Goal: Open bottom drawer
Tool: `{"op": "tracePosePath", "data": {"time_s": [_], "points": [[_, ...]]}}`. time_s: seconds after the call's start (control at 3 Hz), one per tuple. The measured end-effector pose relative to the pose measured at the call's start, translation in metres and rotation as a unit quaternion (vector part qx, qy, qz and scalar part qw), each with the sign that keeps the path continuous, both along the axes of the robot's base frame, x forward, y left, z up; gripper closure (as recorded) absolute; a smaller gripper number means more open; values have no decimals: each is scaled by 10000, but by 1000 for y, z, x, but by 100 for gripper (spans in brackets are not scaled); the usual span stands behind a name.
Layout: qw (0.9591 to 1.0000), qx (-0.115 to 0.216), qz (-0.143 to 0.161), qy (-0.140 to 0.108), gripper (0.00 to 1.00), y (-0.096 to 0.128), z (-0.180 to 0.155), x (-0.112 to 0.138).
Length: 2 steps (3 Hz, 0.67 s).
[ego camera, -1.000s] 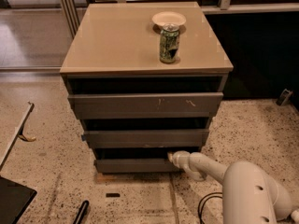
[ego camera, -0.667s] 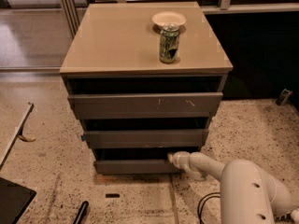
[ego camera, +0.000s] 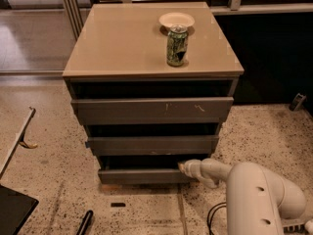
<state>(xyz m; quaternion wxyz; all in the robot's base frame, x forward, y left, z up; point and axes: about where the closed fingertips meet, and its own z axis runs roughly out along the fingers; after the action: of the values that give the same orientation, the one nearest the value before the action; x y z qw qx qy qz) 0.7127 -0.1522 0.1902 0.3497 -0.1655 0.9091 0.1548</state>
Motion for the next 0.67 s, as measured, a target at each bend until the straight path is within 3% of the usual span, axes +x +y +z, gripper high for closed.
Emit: {"op": "tracePosePath", "data": {"time_s": [0.33,0.67], "points": [[9998,-87,180,70,100,0,0,-4],[9974,-360,570,241,100,-12,-2,-14]]}}
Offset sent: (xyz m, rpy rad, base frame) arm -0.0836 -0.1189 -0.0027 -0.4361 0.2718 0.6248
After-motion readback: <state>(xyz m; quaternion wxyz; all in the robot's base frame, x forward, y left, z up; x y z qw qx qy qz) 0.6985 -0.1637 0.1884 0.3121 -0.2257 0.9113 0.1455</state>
